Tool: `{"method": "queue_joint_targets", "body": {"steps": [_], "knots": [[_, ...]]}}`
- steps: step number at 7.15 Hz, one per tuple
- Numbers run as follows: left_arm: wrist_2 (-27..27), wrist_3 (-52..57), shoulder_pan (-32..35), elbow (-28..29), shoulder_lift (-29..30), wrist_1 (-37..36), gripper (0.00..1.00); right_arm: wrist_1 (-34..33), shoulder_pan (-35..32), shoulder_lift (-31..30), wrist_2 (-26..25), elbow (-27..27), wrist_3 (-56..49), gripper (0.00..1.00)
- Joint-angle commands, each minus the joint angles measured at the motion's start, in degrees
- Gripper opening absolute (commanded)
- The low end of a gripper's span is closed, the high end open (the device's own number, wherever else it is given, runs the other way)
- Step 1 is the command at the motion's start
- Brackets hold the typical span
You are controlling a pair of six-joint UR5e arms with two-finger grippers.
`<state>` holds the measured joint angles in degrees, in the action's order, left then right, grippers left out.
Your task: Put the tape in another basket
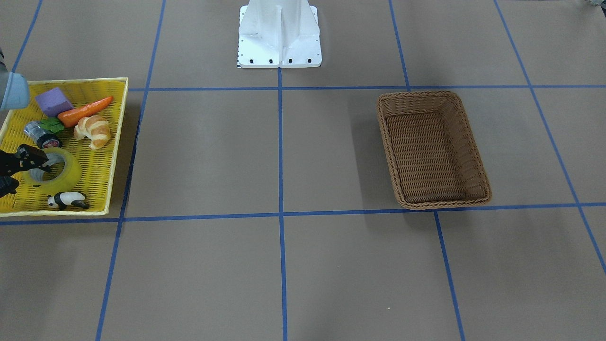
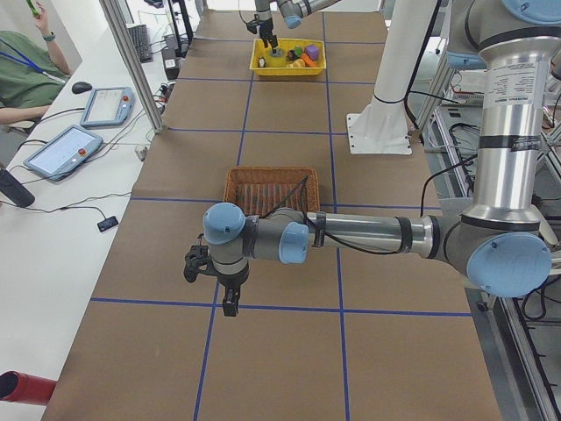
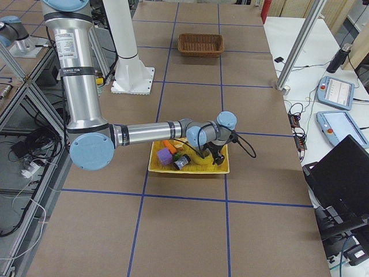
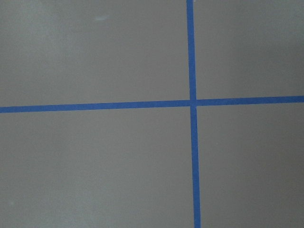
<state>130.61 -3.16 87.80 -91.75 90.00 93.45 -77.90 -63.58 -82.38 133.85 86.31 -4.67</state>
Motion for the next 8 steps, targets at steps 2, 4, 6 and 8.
{"method": "queue_joint_targets", "body": {"steps": [2,4,6,8], "knots": [[0.09,0.0,0.0,-0.27,-0.09,0.07,0.98,0.21,0.04,0.29,-0.34,0.61,0.45,0.0],[0.09,0.0,0.0,-0.28,-0.09,-0.02,0.98,0.3,-0.31,1.25,-1.92,0.87,0.36,0.0],[0.09,0.0,0.0,-0.28,-0.09,0.07,0.98,0.03,-2.94,1.6,-1.23,3.76,0.62,0.0],[0.0,0.0,0.0,-0.97,0.09,0.07,0.98,0.12,-6.28,3.26,4.45,5.52,6.03,0.0]]}}
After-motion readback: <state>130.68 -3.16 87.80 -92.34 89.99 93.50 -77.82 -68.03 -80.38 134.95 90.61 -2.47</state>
